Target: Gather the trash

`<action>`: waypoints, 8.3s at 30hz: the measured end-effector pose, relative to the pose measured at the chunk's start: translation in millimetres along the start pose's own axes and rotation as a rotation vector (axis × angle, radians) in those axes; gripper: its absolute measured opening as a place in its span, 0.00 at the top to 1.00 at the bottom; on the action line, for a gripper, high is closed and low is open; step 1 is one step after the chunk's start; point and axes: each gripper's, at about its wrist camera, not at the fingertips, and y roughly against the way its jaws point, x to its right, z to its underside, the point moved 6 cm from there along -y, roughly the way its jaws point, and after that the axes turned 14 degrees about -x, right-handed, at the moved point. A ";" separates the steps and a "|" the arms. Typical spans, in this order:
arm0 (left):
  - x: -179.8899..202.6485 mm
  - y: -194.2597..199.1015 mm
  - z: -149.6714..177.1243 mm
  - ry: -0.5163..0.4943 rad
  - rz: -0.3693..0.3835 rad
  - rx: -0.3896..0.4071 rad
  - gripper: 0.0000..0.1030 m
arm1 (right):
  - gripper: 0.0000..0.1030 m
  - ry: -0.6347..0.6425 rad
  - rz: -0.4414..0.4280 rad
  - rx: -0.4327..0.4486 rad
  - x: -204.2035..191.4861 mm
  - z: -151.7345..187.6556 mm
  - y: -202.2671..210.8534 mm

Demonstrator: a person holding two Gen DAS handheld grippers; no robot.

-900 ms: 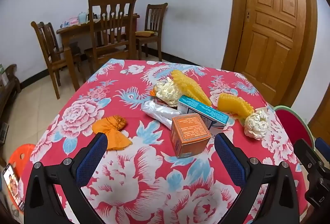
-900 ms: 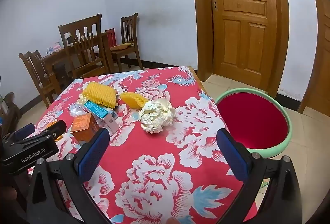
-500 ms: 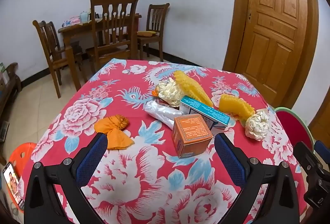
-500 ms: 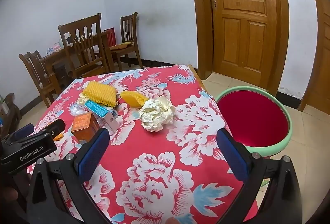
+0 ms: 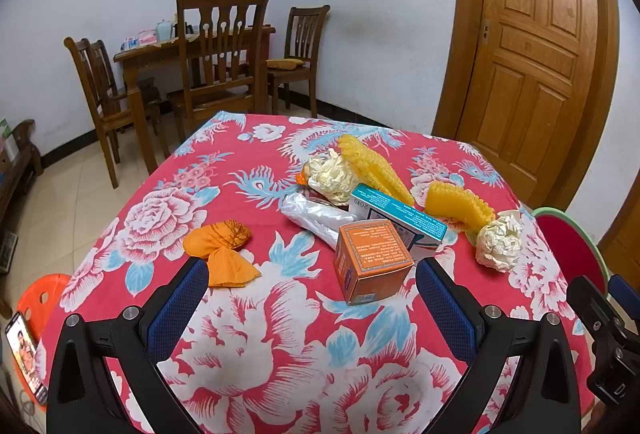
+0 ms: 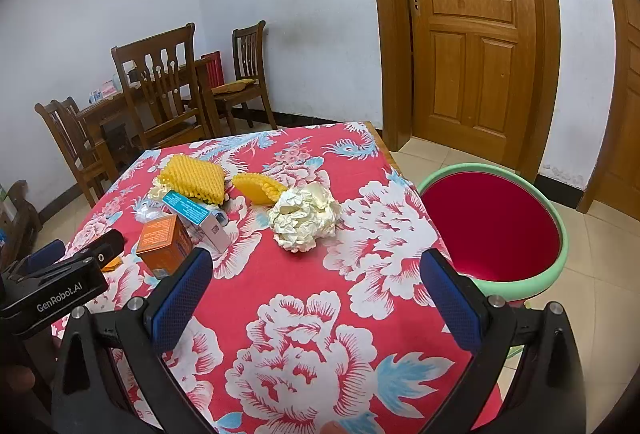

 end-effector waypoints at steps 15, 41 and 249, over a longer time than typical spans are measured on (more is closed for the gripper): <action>-0.4 0.5 -0.3 -0.001 0.002 0.000 0.00 | 0.01 -0.001 0.001 -0.003 -0.2 0.8 -0.7; -3.7 2.0 -0.3 0.005 0.004 0.001 0.00 | 0.01 0.000 0.003 -0.007 -0.5 1.3 -2.6; 45.3 -33.2 -46.2 -0.026 0.235 -0.180 0.37 | 0.35 -0.026 -0.103 -0.278 42.9 -56.6 -52.2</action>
